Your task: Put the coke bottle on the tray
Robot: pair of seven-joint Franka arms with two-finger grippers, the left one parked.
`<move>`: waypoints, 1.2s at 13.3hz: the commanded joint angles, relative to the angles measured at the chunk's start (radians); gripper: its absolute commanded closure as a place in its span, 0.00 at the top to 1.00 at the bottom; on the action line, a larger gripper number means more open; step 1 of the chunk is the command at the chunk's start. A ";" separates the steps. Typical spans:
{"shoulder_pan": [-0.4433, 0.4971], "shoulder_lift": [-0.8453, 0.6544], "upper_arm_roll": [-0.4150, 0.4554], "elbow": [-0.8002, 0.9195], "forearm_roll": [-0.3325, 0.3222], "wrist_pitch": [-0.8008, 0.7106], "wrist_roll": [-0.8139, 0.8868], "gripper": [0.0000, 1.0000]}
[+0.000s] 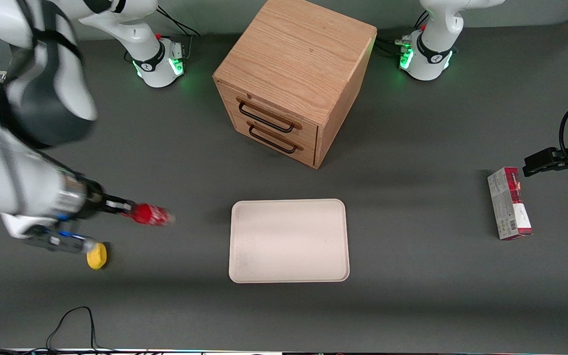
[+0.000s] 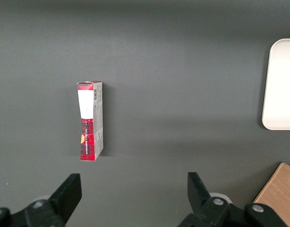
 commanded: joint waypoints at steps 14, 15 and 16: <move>0.191 0.292 -0.001 0.092 -0.107 0.378 0.307 0.00; 0.201 0.294 -0.002 0.092 -0.107 0.381 0.309 0.00; 0.203 0.303 -0.004 0.095 -0.107 0.384 0.316 0.00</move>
